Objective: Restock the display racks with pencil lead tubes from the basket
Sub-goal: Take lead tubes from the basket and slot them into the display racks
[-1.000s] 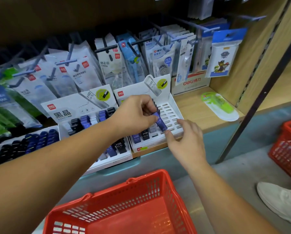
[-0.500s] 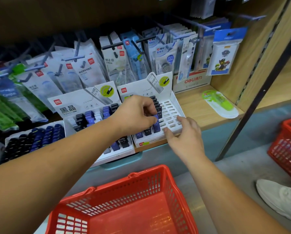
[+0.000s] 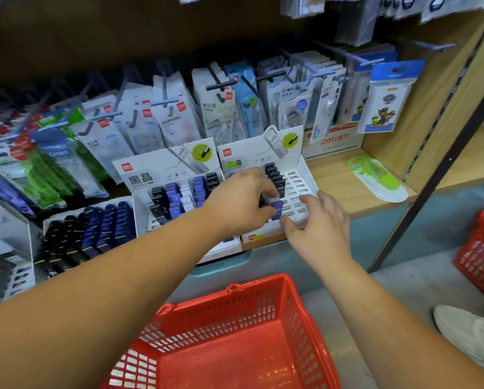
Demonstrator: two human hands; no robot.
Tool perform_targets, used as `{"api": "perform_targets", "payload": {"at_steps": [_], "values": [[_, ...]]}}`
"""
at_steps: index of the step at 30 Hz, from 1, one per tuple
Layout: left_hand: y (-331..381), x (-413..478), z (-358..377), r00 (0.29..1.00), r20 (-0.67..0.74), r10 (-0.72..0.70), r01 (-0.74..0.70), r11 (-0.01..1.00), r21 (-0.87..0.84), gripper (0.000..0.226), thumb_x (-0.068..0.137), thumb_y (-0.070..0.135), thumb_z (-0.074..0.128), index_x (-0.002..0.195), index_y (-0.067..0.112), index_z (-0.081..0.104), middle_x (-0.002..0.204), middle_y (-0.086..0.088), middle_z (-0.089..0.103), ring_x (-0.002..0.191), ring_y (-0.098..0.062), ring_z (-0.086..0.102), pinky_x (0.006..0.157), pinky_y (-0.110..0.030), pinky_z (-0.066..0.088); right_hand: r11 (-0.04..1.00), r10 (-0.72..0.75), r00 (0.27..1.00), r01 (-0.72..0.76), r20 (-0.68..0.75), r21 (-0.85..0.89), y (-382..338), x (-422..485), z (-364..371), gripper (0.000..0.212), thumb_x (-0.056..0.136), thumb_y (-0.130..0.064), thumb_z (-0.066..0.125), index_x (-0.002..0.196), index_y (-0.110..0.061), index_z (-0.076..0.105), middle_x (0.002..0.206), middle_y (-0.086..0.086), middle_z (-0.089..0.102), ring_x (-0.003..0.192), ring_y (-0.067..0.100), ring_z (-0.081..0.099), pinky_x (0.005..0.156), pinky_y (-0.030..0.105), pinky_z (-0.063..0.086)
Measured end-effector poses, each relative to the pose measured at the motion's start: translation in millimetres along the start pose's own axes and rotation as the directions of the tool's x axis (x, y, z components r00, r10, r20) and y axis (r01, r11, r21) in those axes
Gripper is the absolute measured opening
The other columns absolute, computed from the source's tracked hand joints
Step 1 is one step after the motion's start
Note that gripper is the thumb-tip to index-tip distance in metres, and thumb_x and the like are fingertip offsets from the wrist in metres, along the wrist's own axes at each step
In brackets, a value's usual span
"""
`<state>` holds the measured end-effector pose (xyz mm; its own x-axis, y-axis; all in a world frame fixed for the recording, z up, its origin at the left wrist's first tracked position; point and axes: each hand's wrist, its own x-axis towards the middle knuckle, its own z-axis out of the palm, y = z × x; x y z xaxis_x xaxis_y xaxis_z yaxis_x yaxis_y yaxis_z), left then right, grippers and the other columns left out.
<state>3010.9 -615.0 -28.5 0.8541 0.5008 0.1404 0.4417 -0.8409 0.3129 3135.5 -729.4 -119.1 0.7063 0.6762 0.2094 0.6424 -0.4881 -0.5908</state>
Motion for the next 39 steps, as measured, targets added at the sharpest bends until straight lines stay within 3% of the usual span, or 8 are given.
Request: {"api": "perform_targets", "payload": {"at_steps": [6, 12, 18, 25, 29, 32, 35, 39], "values": [[-42.3, -71.0, -32.6, 0.969, -0.212, -0.129, 0.151, 0.984, 0.092, 0.033, 0.090, 0.038, 0.071, 0.117, 0.019, 0.074, 0.119, -0.002, 0.065, 0.116, -0.029, 0.058, 0.100, -0.043, 0.049, 0.962, -0.200, 0.969, 0.223, -0.147, 0.161, -35.3, -6.8, -9.3, 0.047, 0.086, -0.037, 0.074, 0.127, -0.014, 0.067, 0.140, 0.010, 0.057, 0.137, 0.032, 0.045, 0.116, 0.048, 0.035], [-82.1, -134.7, -37.8, 0.933, -0.224, -0.281, 0.321, 0.932, 0.168, 0.048, 0.089, 0.045, 0.060, 0.124, 0.015, 0.073, 0.127, -0.012, 0.065, 0.113, -0.040, 0.061, 0.101, -0.046, 0.048, 0.860, -0.471, 0.880, 0.474, -0.063, 0.188, -97.3, -38.2, 17.7, 0.055, 0.087, -0.052, 0.059, 0.129, -0.019, 0.071, 0.145, 0.011, 0.059, 0.142, 0.031, 0.046, 0.117, 0.052, 0.037], [-97.4, -163.3, -33.0, 0.931, -0.179, -0.319, 0.339, 0.935, 0.099, 0.047, 0.100, 0.038, 0.062, 0.143, 0.018, 0.059, 0.159, -0.007, 0.043, 0.136, -0.037, 0.047, 0.111, -0.045, 0.042, 0.891, -0.454, 0.888, 0.451, 0.066, 0.055, -116.1, -45.5, 39.9, 0.059, 0.090, -0.056, 0.053, 0.137, -0.023, 0.066, 0.155, 0.015, 0.048, 0.146, 0.034, 0.042, 0.117, 0.056, 0.036], [-107.4, -175.2, -32.4, 0.960, -0.097, -0.262, 0.273, 0.955, 0.120, 0.068, 0.100, 0.038, 0.060, 0.160, 0.016, 0.035, 0.166, -0.013, 0.031, 0.149, -0.034, 0.033, 0.122, -0.041, 0.028, 0.873, -0.474, 0.870, 0.484, 0.139, -0.057, -122.7, -51.6, 29.8, 0.065, 0.094, -0.049, 0.066, 0.152, -0.025, 0.050, 0.163, 0.013, 0.037, 0.152, 0.032, 0.031, 0.122, 0.054, 0.027], [-108.5, -183.6, -43.7, 0.952, -0.120, -0.281, 0.289, 0.956, 0.054, 0.067, 0.100, 0.036, 0.062, 0.158, 0.014, 0.038, 0.163, -0.006, 0.038, 0.149, -0.026, 0.034, 0.120, -0.029, 0.025, 0.881, -0.464, 0.874, 0.472, 0.145, -0.026, -128.5, -57.4, 15.9, 0.077, 0.090, -0.060, 0.061, 0.155, -0.021, 0.045, 0.163, 0.008, 0.038, 0.152, 0.027, 0.031, 0.123, 0.049, 0.027], [-111.3, -190.8, -48.9, 0.950, -0.082, -0.301, 0.305, 0.952, 0.032, 0.064, 0.099, 0.037, 0.063, 0.155, 0.015, 0.044, 0.159, -0.005, 0.043, 0.147, -0.026, 0.038, 0.118, -0.033, 0.030, 0.848, -0.505, 0.826, 0.529, 0.252, -0.036, -135.6, -66.2, 13.2, 0.093, 0.083, -0.075, 0.041, 0.160, -0.023, 0.033, 0.169, -0.003, 0.023, 0.158, 0.018, 0.013, 0.126, 0.050, 0.019], [-117.4, -195.3, -53.0, 0.940, -0.087, -0.329, 0.330, 0.944, -0.004, 0.060, 0.096, 0.034, 0.067, 0.150, 0.013, 0.050, 0.153, -0.007, 0.049, 0.142, -0.028, 0.044, 0.115, -0.035, 0.036, 0.812, -0.520, 0.783, 0.577, 0.340, -0.088, -147.3, -69.6, 19.6, 0.092, 0.086, -0.073, 0.043, 0.163, -0.028, 0.024, 0.170, -0.009, 0.018, 0.159, 0.013, 0.002, 0.127, 0.053, 0.007], [-123.8, -201.4, -57.1, 0.922, -0.100, -0.375, 0.372, 0.927, -0.046, 0.061, 0.095, 0.033, 0.068, 0.150, 0.012, 0.051, 0.151, -0.008, 0.051, 0.141, -0.028, 0.046, 0.116, -0.035, 0.037, 0.813, -0.516, 0.791, 0.573, 0.329, -0.102, -156.5, -66.0, 22.7, 0.080, 0.096, -0.061, 0.053, 0.162, -0.028, 0.023, 0.170, -0.009, 0.020, 0.158, 0.013, 0.001, 0.127, 0.053, -0.002]]}}
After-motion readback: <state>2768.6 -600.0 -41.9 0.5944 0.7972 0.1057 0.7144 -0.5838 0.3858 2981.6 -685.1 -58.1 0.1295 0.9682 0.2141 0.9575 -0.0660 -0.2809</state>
